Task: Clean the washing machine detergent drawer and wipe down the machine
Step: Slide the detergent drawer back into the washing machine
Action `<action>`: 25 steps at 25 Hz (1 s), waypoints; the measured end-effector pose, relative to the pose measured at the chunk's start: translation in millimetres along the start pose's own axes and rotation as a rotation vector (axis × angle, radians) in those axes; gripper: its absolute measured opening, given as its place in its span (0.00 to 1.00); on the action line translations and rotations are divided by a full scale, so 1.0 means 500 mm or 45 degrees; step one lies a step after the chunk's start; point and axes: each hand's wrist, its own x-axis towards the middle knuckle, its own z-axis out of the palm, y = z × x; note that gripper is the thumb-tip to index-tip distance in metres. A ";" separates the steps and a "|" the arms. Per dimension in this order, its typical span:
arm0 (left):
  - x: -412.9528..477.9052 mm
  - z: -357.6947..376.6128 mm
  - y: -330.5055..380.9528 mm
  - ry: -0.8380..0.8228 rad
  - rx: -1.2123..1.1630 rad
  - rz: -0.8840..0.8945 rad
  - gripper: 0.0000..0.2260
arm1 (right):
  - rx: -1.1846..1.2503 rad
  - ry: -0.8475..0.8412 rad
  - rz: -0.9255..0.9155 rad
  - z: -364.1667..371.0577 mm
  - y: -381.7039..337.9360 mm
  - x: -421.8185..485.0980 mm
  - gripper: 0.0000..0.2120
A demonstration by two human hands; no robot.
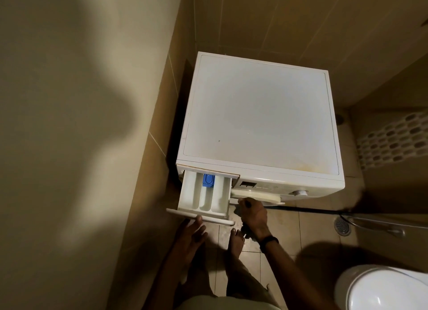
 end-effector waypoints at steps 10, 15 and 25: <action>-0.024 0.028 0.009 -0.057 -0.113 0.005 0.20 | 0.196 0.007 0.134 -0.044 0.067 -0.062 0.10; 0.011 0.082 0.041 -0.016 -0.189 0.004 0.13 | 0.311 0.007 0.135 -0.048 0.070 -0.059 0.08; 0.097 0.218 0.172 0.047 -0.067 0.127 0.21 | 1.190 -0.267 0.472 -0.070 0.073 -0.058 0.20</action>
